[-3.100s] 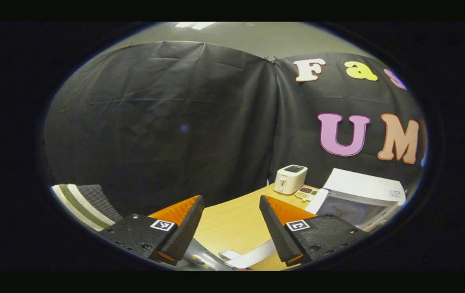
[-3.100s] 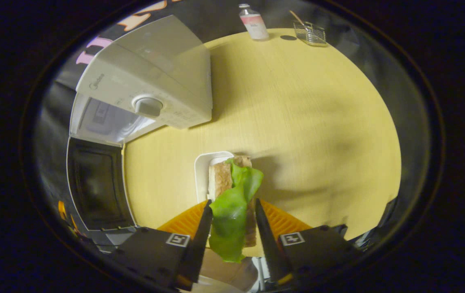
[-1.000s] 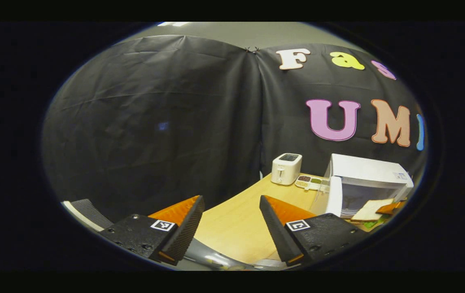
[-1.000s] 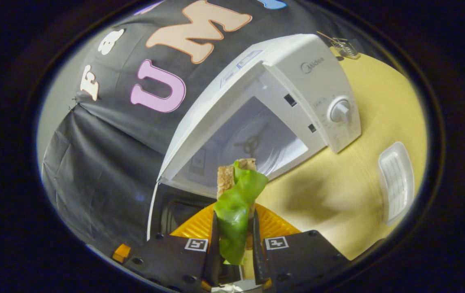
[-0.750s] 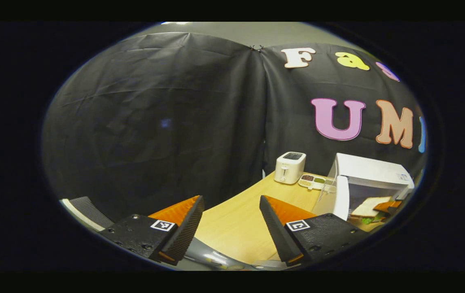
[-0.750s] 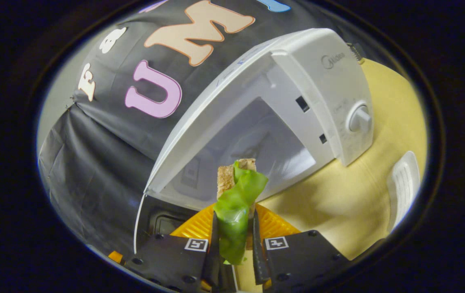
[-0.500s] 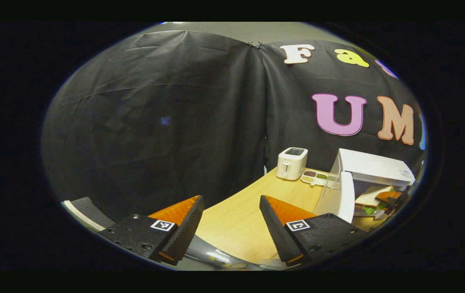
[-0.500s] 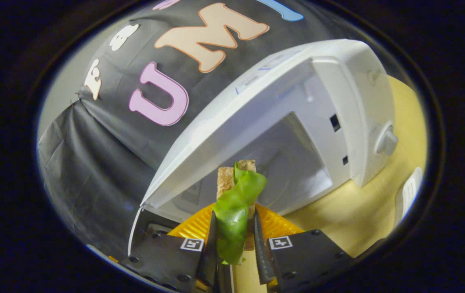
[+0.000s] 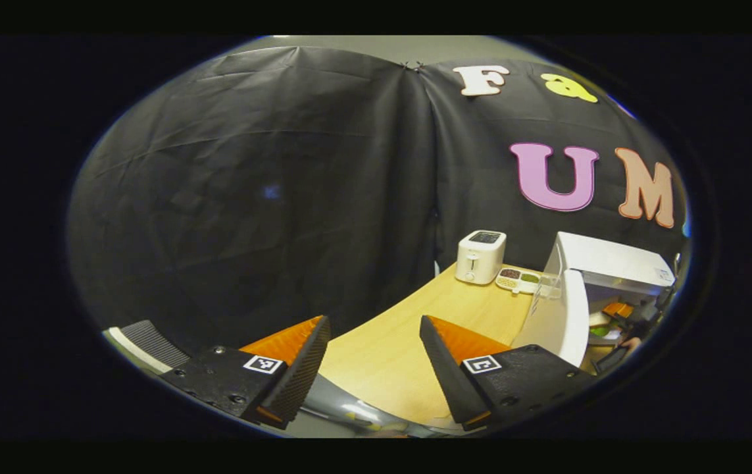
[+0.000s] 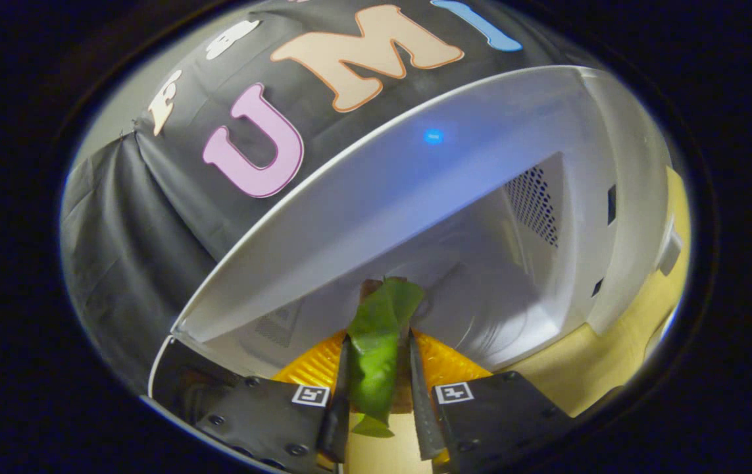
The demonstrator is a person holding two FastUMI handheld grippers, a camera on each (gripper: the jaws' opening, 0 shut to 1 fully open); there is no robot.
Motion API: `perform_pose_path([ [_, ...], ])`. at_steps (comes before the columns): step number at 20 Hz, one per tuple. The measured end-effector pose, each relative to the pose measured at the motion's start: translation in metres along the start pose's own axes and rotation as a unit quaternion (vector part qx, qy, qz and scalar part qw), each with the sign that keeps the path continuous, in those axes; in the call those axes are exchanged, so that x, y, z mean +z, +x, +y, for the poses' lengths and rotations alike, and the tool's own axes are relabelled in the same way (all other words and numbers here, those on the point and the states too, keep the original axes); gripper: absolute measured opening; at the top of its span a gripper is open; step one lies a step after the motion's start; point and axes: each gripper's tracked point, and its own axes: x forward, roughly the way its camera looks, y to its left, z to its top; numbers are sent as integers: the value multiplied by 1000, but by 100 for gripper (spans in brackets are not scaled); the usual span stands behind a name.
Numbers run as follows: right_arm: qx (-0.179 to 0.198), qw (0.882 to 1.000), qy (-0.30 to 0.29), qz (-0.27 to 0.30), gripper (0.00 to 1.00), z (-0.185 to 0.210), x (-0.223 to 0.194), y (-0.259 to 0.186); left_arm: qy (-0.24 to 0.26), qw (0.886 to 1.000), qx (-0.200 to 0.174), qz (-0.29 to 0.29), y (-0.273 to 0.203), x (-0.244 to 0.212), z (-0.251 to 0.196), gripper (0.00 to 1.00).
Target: Open the microwave oven with the left hand, put the food in, and close the microwave oven.
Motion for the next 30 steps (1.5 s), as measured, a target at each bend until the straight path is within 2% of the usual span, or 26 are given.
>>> perform_pose_path([
  [1,-6,1000,-7,-4,43,-1,0,4,0,1000,1,0,-1,-1,0,84],
  [4,-11,1000,-19,-19,43,-4,3,12,-2,1000,1,2,-1,-2,1,84],
  [5,-12,999,-30,-24,36,-3,3,13,-4,1000,0,2,-2,-3,1,84],
  [6,-17,999,-41,-29,36,-5,4,14,-4,1000,0,3,-2,-3,1,84],
  [7,-25,997,-57,-37,44,-7,7,15,-4,1000,-1,2,-2,-3,2,84],
  [8,-35,996,-73,-46,43,-11,11,17,-5,1000,-2,2,-2,-2,1,81],
  [9,-52,993,-94,-51,43,-19,14,20,-5,1000,-2,2,-2,-3,2,84],
  [10,-68,990,-113,-54,58,-27,15,21,-5,1000,-3,1,-3,-2,2,81],
  [11,-83,987,-128,-47,51,-37,13,22,-4,1000,-3,0,-3,-2,2,84],
  [12,-87,986,-136,-40,64,-43,11,22,-4,1000,-3,0,-3,-2,2,84],
  [13,-90,986,-137,-35,55,-47,11,22,-3,1000,-3,0,-3,-2,2,84],
  [14,-90,985,-140,-37,60,-48,15,19,-4,1000,-3,-1,-3,-1,2,84],
  [15,-87,985,-143,-40,60,-47,17,16,-5,1000,-6,-3,-3,-2,1,84],
  [16,-86,984,-148,-44,74,-46,20,11,-5,1000,-10,-2,-4,-2,1,81],
  [17,-83,983,-156,-45,66,-43,21,5,-6,1000,-16,0,-4,-5,2,81],
  [18,-84,982,-166,-43,73,-43,21,-1,-7,1000,-20,1,-3,-5,2,81],
  [19,-88,980,-174,-38,75,-44,19,-10,-6,1000,-26,2,-4,-6,2,84],
  [22,-89,975,-203,-28,92,-41,15,-40,2,999,-52,1,-5,-10,0,84],
  [23,-90,972,-216,-28,92,-39,14,-52,5,998,-63,0,-6,-11,-1,84],
  [24,-88,970,-223,-29,98,-36,14,-66,7,997,-78,1,-7,-13,-3,84],
  [27,-80,971,-223,-37,98,-21,14,-105,0,991,-133,7,-14,-25,-14,84],
  [30,-86,972,-213,-53,98,-11,20,-149,17,981,-192,12,-19,-35,-33,84],
])
